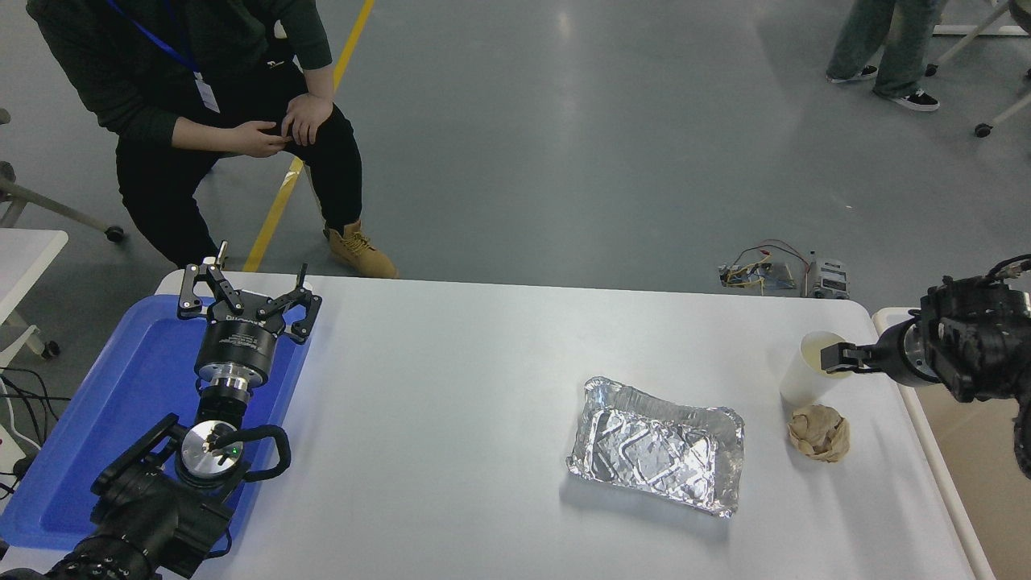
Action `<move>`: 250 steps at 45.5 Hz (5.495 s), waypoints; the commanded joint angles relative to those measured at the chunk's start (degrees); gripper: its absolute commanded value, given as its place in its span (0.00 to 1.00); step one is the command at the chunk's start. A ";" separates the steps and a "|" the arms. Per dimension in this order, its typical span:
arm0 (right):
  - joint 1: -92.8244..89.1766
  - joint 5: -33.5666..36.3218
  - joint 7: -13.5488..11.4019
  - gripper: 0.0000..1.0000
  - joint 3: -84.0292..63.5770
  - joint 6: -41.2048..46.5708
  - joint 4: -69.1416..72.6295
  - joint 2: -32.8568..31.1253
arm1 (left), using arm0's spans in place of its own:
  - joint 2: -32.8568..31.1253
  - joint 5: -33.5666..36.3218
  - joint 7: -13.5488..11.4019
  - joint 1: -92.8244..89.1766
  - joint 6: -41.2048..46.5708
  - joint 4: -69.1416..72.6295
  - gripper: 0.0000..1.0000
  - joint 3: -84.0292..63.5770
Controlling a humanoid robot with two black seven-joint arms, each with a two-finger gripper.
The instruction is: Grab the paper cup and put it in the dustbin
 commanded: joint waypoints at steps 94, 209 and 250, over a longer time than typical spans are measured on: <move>48.83 -18.00 2.03 0.00 0.58 16.80 26.70 -20.70 | 0.00 0.00 -0.04 0.00 0.00 0.00 1.00 0.00; -16.32 -1.04 -7.82 1.00 27.12 -27.76 -6.54 -10.76 | 0.00 0.00 -0.04 0.00 0.00 0.00 1.00 0.00; 37.74 -1.92 -7.82 1.00 10.51 -13.27 38.02 -3.47 | 0.00 0.00 -0.04 0.00 0.00 0.00 1.00 0.00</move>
